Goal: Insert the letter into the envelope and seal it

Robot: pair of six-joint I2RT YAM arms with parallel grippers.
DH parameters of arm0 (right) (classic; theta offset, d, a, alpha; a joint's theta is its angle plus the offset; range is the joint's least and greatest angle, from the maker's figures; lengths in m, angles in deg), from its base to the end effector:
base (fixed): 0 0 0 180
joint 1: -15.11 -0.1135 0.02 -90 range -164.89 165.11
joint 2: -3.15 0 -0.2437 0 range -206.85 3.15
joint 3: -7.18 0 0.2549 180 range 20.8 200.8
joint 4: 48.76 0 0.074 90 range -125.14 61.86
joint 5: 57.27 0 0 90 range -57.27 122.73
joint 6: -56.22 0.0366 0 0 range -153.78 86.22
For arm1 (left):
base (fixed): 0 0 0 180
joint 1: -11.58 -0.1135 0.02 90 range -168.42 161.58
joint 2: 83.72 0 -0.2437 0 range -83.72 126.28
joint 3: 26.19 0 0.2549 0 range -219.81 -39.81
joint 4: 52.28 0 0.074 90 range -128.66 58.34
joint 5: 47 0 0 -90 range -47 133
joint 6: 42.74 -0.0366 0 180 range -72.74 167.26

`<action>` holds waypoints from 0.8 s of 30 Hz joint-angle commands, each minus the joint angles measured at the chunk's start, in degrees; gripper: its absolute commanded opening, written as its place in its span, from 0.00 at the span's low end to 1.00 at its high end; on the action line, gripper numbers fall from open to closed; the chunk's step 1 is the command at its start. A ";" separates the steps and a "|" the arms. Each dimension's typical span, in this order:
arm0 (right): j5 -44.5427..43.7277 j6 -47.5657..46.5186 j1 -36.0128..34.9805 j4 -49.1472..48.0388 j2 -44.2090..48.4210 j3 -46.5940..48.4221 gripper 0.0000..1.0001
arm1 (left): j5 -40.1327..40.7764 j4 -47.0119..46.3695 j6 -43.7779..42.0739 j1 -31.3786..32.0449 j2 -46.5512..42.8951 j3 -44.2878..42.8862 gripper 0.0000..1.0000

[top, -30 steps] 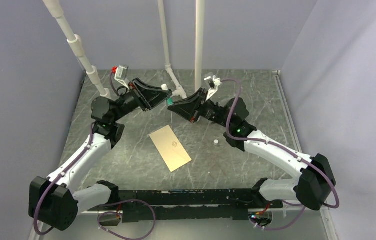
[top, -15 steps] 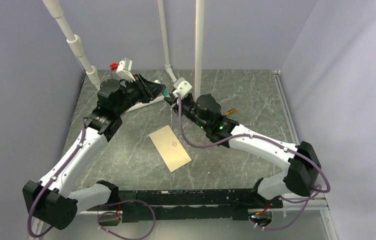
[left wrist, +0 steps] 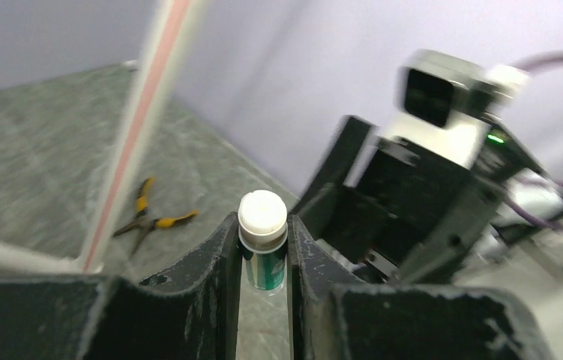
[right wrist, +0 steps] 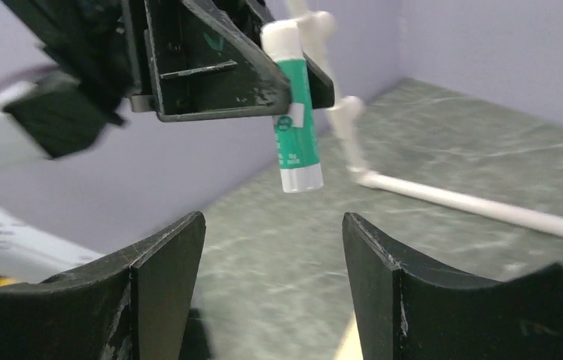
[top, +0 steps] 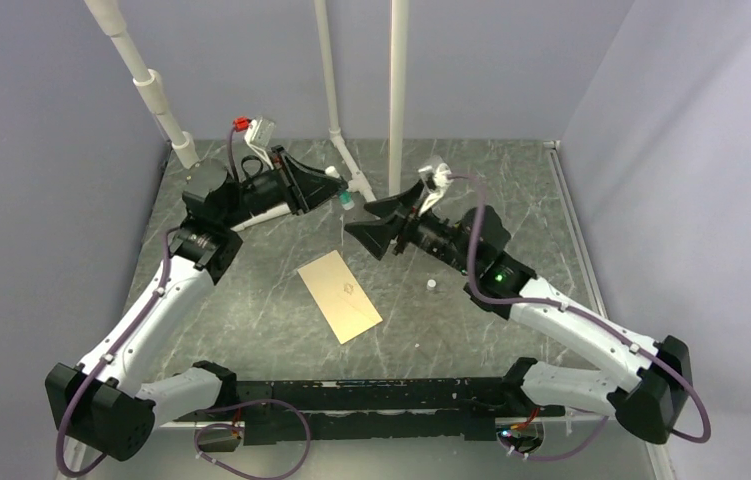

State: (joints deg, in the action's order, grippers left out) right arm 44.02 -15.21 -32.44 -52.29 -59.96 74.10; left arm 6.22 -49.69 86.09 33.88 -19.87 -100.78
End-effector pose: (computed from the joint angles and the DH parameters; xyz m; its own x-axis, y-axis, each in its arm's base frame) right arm 0.1790 0.2064 0.3618 -0.1904 0.2545 -0.9481 -0.8376 0.4616 0.2921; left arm 0.2371 -0.1209 0.3944 -0.4322 -0.3655 -0.8244 0.7462 0.3683 -0.5546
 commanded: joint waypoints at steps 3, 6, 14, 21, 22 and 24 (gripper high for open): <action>3.12 31.35 0.22 -23.50 1.30 -9.47 0.70 | -23.98 -28.38 12.25 0.11 -1.29 1.90 0.02; 5.51 34.59 0.25 -30.39 0.02 -11.71 0.70 | -26.31 -30.46 14.40 0.11 -0.31 0.88 0.02; 12.25 33.35 0.24 -43.60 -1.77 -9.16 0.64 | -26.50 -32.83 17.86 0.19 0.09 1.18 0.02; 13.91 33.23 0.26 -43.31 -3.00 -7.91 0.45 | -24.45 -31.46 17.33 0.20 -0.31 1.81 0.03; 14.07 33.57 0.24 -43.52 -3.31 -7.94 0.41 | -24.05 -31.23 17.21 0.20 -0.31 1.82 0.02; 14.26 33.31 0.26 -43.05 -3.71 -7.57 0.32 | -23.63 -31.23 17.24 0.20 -0.40 1.89 0.02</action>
State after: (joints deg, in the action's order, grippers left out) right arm 56.41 17.66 -32.22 -91.30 -62.87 63.93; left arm -18.17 -79.63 102.66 33.99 -19.63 -99.05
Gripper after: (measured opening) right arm 0.393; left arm 0.266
